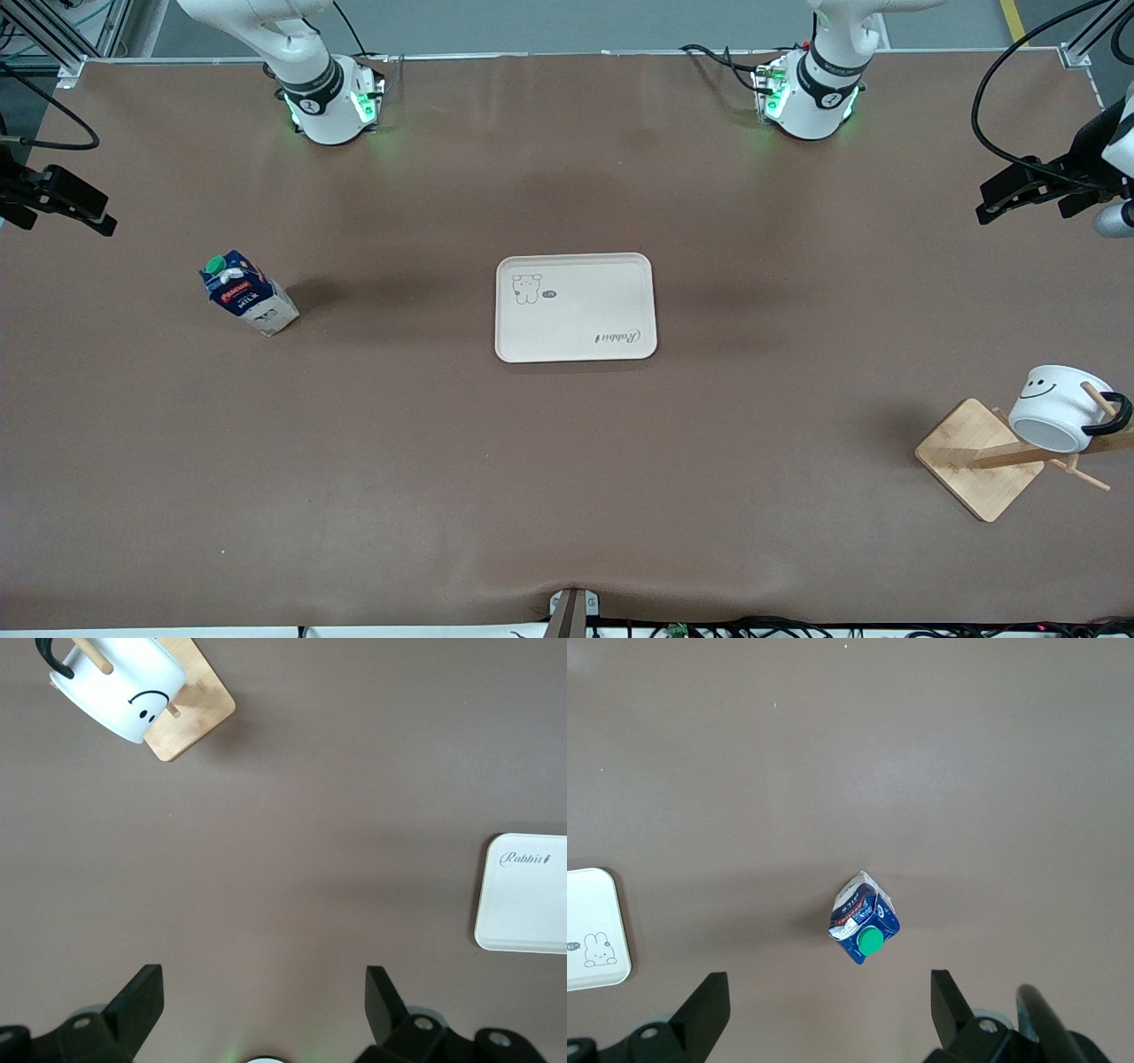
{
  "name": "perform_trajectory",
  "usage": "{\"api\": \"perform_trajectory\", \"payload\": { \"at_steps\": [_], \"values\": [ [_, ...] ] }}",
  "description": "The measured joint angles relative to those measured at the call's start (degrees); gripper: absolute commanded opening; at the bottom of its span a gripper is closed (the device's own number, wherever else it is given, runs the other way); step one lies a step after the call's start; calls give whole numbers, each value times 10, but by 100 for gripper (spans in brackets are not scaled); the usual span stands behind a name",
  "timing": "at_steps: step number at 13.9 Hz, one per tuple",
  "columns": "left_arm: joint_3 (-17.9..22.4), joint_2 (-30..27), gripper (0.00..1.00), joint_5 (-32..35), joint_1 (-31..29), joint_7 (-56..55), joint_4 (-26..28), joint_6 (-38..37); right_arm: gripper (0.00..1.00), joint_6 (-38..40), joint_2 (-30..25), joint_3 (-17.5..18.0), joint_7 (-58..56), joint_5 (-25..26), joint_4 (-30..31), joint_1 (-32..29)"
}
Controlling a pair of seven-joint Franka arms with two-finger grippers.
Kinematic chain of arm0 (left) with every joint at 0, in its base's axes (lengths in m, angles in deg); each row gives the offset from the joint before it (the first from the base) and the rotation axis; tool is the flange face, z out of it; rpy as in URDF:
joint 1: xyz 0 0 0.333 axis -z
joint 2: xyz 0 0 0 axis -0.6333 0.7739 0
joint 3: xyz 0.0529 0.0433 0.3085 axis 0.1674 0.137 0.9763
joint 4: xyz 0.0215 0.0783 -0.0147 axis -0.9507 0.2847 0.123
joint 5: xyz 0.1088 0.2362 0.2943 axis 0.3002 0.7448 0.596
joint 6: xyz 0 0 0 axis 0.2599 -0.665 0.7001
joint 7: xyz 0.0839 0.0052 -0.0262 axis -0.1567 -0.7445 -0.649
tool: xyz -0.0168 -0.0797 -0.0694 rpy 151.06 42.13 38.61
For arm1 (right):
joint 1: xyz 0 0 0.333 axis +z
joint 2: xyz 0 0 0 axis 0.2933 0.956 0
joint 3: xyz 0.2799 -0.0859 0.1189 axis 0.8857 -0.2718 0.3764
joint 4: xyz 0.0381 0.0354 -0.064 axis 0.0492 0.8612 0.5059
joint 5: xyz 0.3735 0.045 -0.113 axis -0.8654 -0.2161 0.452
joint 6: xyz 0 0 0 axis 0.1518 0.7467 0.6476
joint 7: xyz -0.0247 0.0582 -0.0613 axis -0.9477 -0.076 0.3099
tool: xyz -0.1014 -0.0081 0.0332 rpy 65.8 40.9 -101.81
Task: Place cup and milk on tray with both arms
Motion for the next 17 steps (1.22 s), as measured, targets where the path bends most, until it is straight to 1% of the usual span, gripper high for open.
{"api": "perform_trajectory", "payload": {
  "at_steps": [6, 8, 10, 13, 15, 17],
  "values": [
    [4, 0, 100, 0, -6, 0, 0, 0, 100, 0, 0, 0, 0, 0, 0, 0],
    [6, 3, 100, 0, -23, 0, 0, 0, 100, 0, 0, 0, 0, 0, 0, 0],
    [7, 9, 100, 0, -53, 1, 0, 8, 100, 0, 0, 0, 0, 0, 0, -1],
    [7, 21, 100, -4, -92, 2, 12, 52, 100, 0, 0, 0, 0, 0, 0, -1],
    [7, 26, 100, -35, -118, 2, 38, 100, 100, 0, 0, 0, 0, 0, 0, -1],
    [8, 30, 100, -70, -153, 19, 78, 160, 100, 0, 0, 0, 0, 0, 0, -1]
  ]
}}
